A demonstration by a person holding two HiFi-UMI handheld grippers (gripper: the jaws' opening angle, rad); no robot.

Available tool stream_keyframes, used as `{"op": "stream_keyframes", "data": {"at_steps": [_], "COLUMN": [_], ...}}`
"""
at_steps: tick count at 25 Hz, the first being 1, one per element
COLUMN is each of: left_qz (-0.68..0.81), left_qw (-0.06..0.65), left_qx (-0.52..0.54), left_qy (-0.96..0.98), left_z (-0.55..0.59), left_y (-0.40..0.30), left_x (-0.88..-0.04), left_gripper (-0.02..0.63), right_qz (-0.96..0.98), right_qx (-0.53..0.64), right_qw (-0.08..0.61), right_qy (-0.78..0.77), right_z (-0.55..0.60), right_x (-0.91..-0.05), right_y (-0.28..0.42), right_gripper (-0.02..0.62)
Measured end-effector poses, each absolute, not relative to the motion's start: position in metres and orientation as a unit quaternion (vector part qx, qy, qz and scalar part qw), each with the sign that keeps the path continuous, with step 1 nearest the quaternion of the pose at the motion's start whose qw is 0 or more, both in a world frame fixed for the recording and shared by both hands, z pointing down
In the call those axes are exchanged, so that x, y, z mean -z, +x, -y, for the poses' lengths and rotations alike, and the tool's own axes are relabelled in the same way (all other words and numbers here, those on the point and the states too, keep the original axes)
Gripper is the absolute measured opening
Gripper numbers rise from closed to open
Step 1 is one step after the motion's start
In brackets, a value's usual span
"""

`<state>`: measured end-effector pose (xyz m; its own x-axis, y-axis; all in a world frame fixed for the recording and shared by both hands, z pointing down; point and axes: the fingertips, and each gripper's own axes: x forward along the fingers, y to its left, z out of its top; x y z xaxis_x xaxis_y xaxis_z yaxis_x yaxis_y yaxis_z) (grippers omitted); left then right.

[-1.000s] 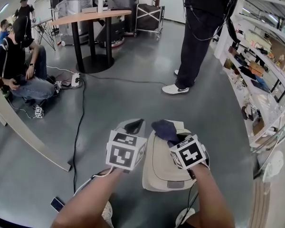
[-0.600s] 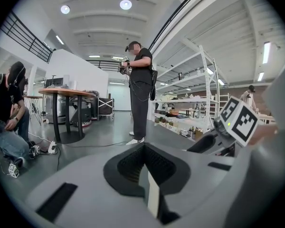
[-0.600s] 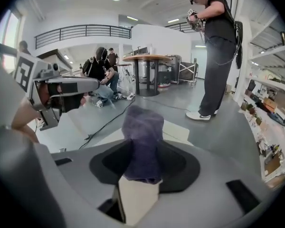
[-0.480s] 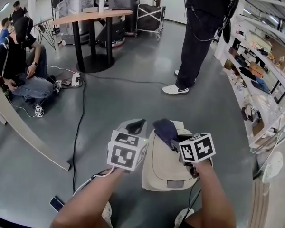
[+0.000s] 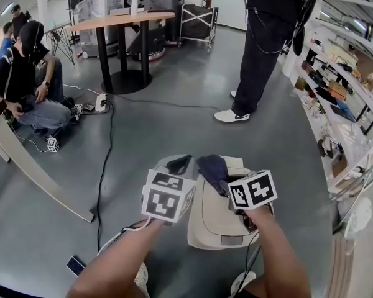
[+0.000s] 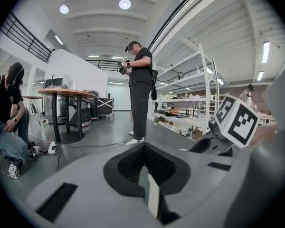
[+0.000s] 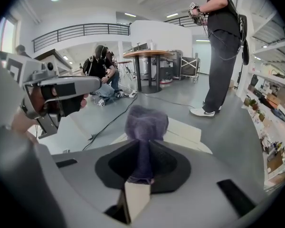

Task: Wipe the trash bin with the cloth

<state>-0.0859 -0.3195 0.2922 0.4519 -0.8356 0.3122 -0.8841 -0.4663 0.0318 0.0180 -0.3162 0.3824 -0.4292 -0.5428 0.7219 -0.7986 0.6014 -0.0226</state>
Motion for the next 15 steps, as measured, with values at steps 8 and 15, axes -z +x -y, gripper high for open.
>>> {"op": "stream_keyframes", "data": {"at_steps": [8,15], "left_qz": [0.508,0.497], "left_qw": [0.095,0.093], "left_qx": [-0.128,-0.134], "left_qy": [0.847,0.852], "left_z": [0.318,0.314], "left_y": [-0.086,-0.072], "left_x": [-0.291,-0.293], "left_gripper": [-0.003,-0.003], "right_qz": [0.816,0.805], "right_qx": [-0.174,-0.203], "right_qw": [0.358,0.334], "right_qy": [0.419,0.447], "right_z": [0.319,0.325], "right_x": [-0.383,-0.384], "right_y": [0.027,0.064], "right_gripper": [0.067,0.067]}}
